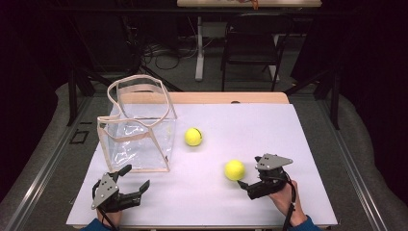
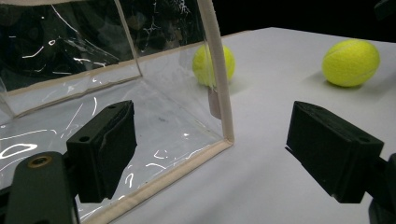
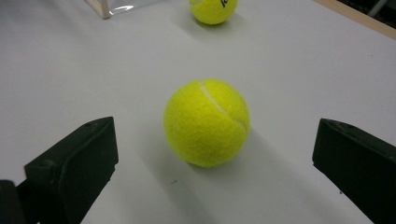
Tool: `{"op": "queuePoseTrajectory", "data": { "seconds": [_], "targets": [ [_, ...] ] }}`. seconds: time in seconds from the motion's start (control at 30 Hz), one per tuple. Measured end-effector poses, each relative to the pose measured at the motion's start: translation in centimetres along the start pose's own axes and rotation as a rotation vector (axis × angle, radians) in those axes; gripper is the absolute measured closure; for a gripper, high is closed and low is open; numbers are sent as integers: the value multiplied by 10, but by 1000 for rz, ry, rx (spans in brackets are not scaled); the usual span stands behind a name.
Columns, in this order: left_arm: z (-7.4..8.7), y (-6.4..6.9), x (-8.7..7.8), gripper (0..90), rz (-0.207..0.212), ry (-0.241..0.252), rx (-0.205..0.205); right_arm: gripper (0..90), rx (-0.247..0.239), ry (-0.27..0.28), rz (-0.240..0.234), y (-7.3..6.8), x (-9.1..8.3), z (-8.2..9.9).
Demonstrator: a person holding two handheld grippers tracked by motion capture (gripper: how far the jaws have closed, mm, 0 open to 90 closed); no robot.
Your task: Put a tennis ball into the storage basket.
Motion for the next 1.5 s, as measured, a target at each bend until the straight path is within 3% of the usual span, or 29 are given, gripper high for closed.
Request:
{"op": "queuePoseTrajectory", "data": {
  "seconds": [0.63,0.73,0.97,1.2,1.5],
  "targets": [
    [-1,2,2,159,9,-1,7,0,-25,-106,-82,-5,28,-2],
    [-1,0,2,159,4,13,-22,0,-17,-107,-101,-4,33,-4],
    [-2,1,1,159,7,13,-13,0,-15,-145,-127,-8,50,0],
    [-2,3,0,159,9,11,-5,0,-37,-174,-111,-13,60,2],
    [-3,4,0,159,11,11,1,0,-19,-184,-96,-12,69,4]
  ]
}}
Point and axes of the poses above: each handheld gripper's, and its own axes: x roughly forward along the jaws, z roughly out of its underside, y roughly to its right, the point moved 9 cm from there along x, roughly forward along the jaws, and after that the axes turned 10 degrees about z, right-handed, at the moved point
